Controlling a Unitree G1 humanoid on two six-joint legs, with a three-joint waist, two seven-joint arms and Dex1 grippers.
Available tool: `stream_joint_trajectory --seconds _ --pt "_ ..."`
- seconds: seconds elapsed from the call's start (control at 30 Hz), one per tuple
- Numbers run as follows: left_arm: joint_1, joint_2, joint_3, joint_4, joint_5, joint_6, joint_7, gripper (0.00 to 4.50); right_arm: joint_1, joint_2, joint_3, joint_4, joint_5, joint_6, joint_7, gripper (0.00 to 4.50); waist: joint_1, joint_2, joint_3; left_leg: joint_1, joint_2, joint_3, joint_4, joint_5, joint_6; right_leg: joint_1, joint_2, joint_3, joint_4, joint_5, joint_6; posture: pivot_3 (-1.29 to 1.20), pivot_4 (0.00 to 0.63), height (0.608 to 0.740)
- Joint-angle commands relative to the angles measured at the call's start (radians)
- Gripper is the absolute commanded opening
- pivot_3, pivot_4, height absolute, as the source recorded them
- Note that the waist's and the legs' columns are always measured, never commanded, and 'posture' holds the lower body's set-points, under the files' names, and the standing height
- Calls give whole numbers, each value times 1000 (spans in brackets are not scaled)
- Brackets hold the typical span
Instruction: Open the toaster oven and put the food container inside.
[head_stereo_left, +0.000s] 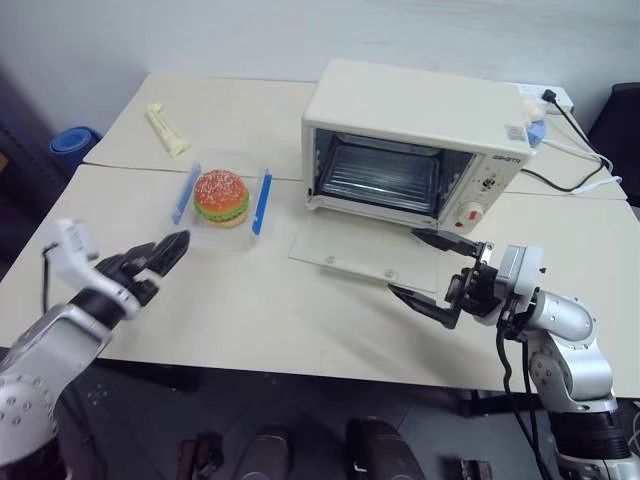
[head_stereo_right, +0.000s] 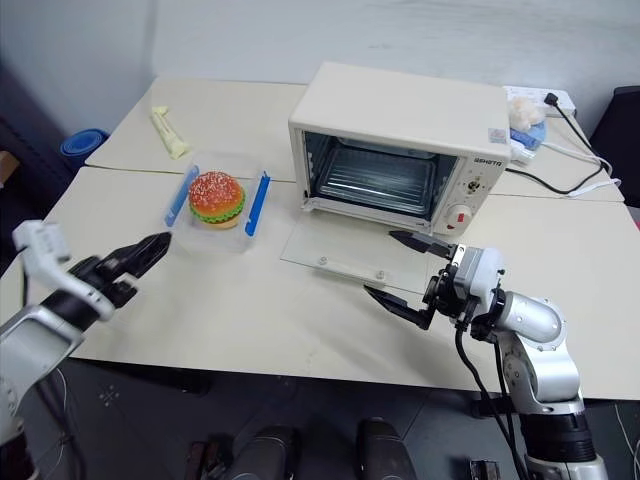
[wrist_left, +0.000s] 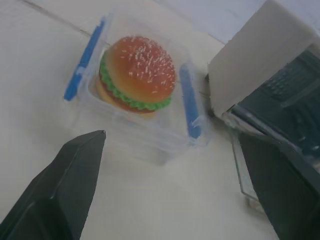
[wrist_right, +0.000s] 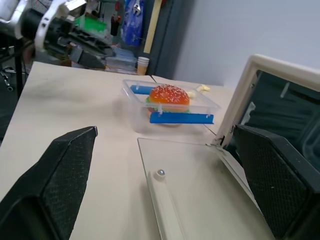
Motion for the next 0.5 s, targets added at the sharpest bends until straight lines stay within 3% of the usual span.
stream_joint_trajectory --seconds 0.03,0.13,0.27,0.5 --pt "-100 -12 -67 58 -153 -44 284 4492 13 -8 -16 -45 9 0 -13 4500 -4 0 0 -1 0 1 0 0 -1 -2 0 0 1 0 0 0 150 740" --pt "-210 -54 -144 154 -227 -90 488 4492 32 -10 -15 -65 8 10 -23 4500 -4 0 0 -2 0 2 0 1 -1 -4 0 1 2 0 0 0 150 740" --pt "-313 -63 -219 290 -233 -76 600 4492 55 -8 -19 -91 5 18 -45 4500 3 0 0 -2 -1 3 2 2 -2 -4 0 1 3 0 0 0 150 740" --pt "-407 -64 -269 410 -116 -63 548 4492 95 -1 -30 -127 -8 12 -101 4500 7 0 0 -2 -2 4 2 3 -3 -5 0 2 6 0 0 0 150 740"
